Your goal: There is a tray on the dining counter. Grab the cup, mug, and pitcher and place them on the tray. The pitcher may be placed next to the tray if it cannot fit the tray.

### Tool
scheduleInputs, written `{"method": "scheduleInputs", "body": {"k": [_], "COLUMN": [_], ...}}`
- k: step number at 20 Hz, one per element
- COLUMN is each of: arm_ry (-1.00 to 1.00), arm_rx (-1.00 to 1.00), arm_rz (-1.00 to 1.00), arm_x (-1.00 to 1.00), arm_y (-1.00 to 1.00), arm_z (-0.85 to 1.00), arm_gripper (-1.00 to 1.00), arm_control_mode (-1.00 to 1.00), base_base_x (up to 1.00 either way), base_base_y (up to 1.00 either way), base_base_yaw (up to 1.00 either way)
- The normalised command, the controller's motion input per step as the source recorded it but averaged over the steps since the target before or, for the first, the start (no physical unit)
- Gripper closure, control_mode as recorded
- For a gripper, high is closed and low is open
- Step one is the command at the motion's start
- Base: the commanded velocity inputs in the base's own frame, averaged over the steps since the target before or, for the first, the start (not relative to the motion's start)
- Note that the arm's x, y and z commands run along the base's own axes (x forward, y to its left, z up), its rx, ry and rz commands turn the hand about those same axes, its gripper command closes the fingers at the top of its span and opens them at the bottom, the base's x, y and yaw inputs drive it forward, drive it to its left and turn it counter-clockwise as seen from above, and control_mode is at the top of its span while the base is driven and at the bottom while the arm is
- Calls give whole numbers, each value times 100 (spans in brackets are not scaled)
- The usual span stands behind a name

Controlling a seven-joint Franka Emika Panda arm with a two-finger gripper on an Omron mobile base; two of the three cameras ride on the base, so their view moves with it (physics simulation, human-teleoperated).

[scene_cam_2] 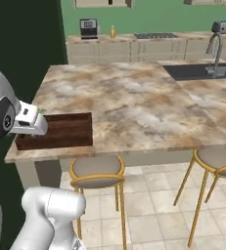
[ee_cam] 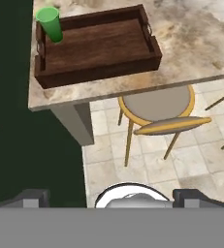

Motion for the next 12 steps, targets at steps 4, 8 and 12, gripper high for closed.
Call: {"method": "scheduleInputs", "body": {"k": [4,8,12], "arm_ry": [0,0,0], "arm_rx": [0,0,0], "arm_rz": [0,0,0], "arm_x": [0,0,0], "arm_y": [0,0,0], "arm_z": [0,0,0], "arm_gripper": [-100,-100,-100], "arm_control_mode": [100,100,100], "base_base_x": [0,0,0], "base_base_y": [-4,0,0], "base_base_yaw": [-84,-92,-93]}}
